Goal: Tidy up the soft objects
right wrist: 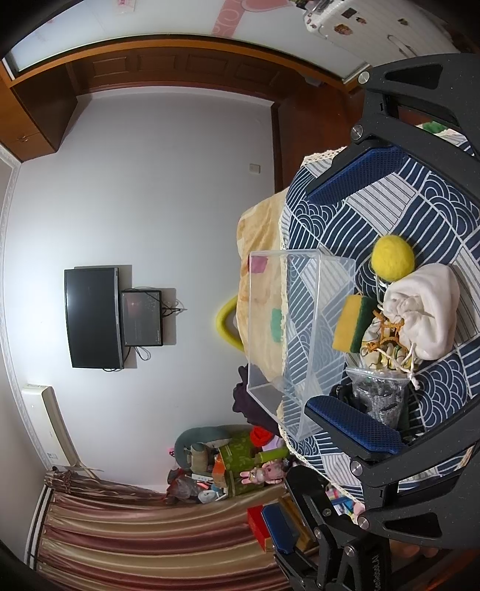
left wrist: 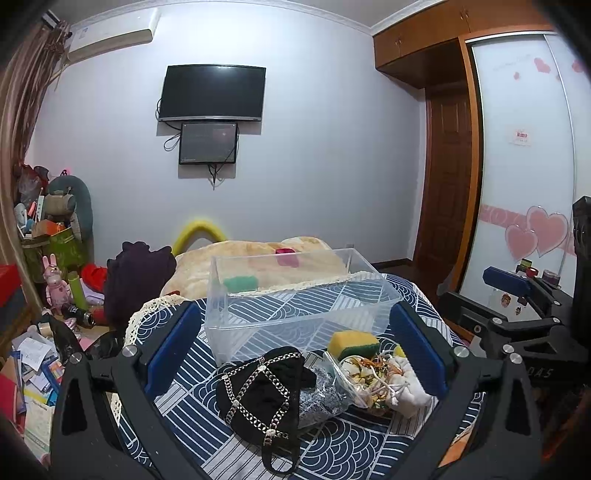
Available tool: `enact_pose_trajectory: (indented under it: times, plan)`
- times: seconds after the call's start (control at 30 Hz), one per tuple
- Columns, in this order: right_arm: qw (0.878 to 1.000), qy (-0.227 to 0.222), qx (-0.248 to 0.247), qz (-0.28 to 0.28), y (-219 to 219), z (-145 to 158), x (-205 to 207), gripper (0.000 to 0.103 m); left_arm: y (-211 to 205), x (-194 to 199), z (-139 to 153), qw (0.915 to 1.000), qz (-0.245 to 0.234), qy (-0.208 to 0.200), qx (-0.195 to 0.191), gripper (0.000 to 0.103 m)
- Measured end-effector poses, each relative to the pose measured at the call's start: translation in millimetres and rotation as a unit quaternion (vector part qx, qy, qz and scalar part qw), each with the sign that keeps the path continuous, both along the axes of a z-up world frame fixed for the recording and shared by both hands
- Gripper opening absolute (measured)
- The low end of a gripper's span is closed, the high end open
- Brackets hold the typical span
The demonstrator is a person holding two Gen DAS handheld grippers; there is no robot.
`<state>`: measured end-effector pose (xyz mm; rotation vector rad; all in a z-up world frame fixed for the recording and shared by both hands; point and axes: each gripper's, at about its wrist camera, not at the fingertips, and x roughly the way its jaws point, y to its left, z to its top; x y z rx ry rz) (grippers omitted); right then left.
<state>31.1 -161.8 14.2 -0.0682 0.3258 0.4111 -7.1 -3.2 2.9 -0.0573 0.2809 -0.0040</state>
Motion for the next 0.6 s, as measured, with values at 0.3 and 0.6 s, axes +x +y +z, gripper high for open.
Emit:
enact_pose_trajectory:
  times: [0.3,0.6]
  plan:
    - [1.0,0.0,0.0,0.0,0.1,-0.2,-0.3,0.103,0.0,-0.2,-0.3,1.0,-0.001,-0.001,-0.001,0.103]
    - [1.0,0.0,0.001,0.0,0.6,0.1,-0.7,0.103,1.1,-0.4,-0.2,1.0,-0.004,-0.002,-0.002,0.103]
